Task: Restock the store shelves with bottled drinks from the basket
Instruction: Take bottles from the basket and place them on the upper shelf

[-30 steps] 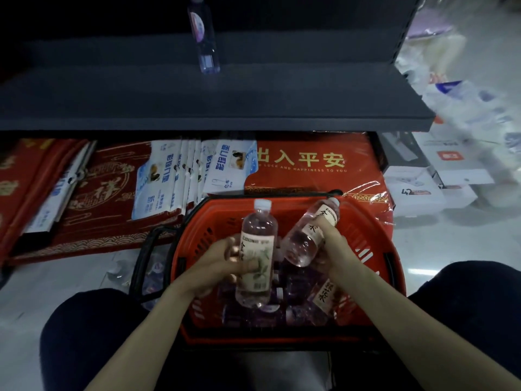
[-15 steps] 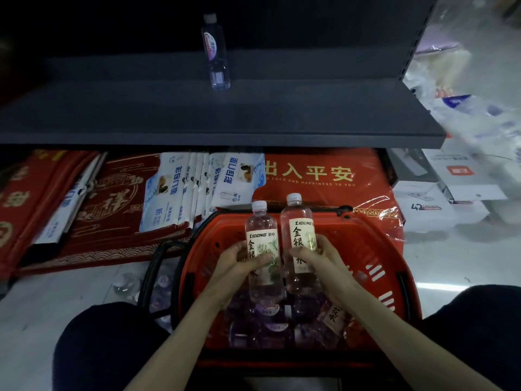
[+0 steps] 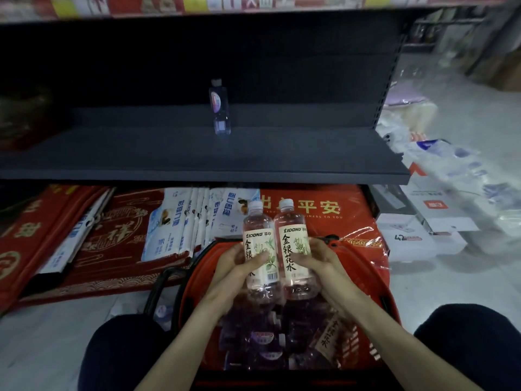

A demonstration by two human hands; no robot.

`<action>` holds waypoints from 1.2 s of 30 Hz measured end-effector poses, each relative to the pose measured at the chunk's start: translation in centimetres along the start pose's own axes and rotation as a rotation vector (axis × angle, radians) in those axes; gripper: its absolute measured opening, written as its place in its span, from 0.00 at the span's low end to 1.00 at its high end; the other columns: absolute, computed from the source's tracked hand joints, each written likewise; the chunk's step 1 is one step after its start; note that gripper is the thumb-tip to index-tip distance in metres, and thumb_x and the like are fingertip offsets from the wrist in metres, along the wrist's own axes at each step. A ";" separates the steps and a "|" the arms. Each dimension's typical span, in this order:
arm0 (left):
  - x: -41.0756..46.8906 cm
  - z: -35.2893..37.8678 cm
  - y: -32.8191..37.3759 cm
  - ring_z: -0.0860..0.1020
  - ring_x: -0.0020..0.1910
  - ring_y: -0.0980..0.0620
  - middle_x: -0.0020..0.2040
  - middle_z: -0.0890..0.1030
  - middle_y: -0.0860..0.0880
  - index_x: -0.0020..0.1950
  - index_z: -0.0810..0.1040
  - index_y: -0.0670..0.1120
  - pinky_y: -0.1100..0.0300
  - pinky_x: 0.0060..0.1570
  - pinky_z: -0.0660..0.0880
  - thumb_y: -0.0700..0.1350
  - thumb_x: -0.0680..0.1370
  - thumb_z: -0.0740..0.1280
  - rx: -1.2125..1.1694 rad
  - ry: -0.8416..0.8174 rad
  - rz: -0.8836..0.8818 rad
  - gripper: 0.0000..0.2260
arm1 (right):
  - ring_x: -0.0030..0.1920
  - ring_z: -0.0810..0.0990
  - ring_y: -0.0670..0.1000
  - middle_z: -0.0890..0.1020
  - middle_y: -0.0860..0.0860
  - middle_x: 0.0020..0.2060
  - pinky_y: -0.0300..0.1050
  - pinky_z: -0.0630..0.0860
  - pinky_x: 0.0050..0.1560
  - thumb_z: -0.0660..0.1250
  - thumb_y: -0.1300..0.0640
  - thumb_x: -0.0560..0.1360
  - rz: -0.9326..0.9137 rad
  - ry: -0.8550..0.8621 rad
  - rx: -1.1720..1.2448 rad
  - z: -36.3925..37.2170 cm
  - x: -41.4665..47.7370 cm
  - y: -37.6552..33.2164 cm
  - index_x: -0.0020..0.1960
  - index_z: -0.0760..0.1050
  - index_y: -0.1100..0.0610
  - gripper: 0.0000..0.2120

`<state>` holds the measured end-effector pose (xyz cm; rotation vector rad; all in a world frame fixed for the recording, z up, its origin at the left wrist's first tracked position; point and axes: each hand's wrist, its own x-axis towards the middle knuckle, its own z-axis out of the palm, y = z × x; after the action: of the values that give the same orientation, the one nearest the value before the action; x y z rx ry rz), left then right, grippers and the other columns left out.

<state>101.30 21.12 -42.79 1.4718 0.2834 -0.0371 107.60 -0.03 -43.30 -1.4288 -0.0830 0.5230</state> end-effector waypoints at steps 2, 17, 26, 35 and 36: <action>-0.1 0.2 2.1 0.83 0.62 0.46 0.60 0.86 0.50 0.64 0.80 0.50 0.40 0.62 0.78 0.54 0.73 0.79 0.024 -0.020 0.048 0.22 | 0.56 0.86 0.61 0.83 0.58 0.61 0.65 0.81 0.58 0.79 0.58 0.72 -0.047 -0.001 -0.026 -0.2 -0.2 -2.0 0.69 0.69 0.56 0.30; -0.9 3.8 29.9 0.85 0.58 0.48 0.58 0.86 0.48 0.65 0.77 0.43 0.53 0.54 0.83 0.44 0.71 0.77 0.091 -0.023 0.721 0.24 | 0.49 0.88 0.53 0.84 0.53 0.55 0.51 0.85 0.45 0.87 0.55 0.61 -0.752 0.114 -0.266 2.0 -4.0 -31.8 0.67 0.73 0.49 0.39; 2.8 7.3 42.1 0.83 0.60 0.54 0.60 0.85 0.54 0.68 0.76 0.50 0.49 0.60 0.81 0.50 0.69 0.81 0.149 -0.058 0.900 0.29 | 0.45 0.89 0.49 0.89 0.48 0.46 0.46 0.85 0.42 0.84 0.63 0.65 -0.951 0.216 -0.189 2.2 -3.3 -42.9 0.68 0.73 0.56 0.35; 11.0 11.2 46.1 0.80 0.48 0.69 0.50 0.80 0.60 0.58 0.72 0.50 0.72 0.42 0.75 0.47 0.76 0.76 0.244 -0.036 0.821 0.17 | 0.47 0.89 0.52 0.87 0.53 0.52 0.57 0.85 0.51 0.83 0.65 0.65 -0.911 0.322 -0.085 -0.6 4.7 -47.5 0.72 0.71 0.59 0.38; 11.9 11.5 46.3 0.79 0.48 0.69 0.51 0.81 0.59 0.58 0.72 0.49 0.71 0.42 0.73 0.48 0.76 0.77 0.260 -0.022 0.822 0.17 | 0.47 0.89 0.52 0.87 0.52 0.52 0.56 0.85 0.51 0.83 0.65 0.66 -0.906 0.329 -0.084 -0.9 5.3 -47.5 0.72 0.70 0.58 0.38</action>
<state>123.83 16.44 0.66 1.7496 -0.3710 0.5890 126.64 -1.13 0.59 -1.3757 -0.4639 -0.4619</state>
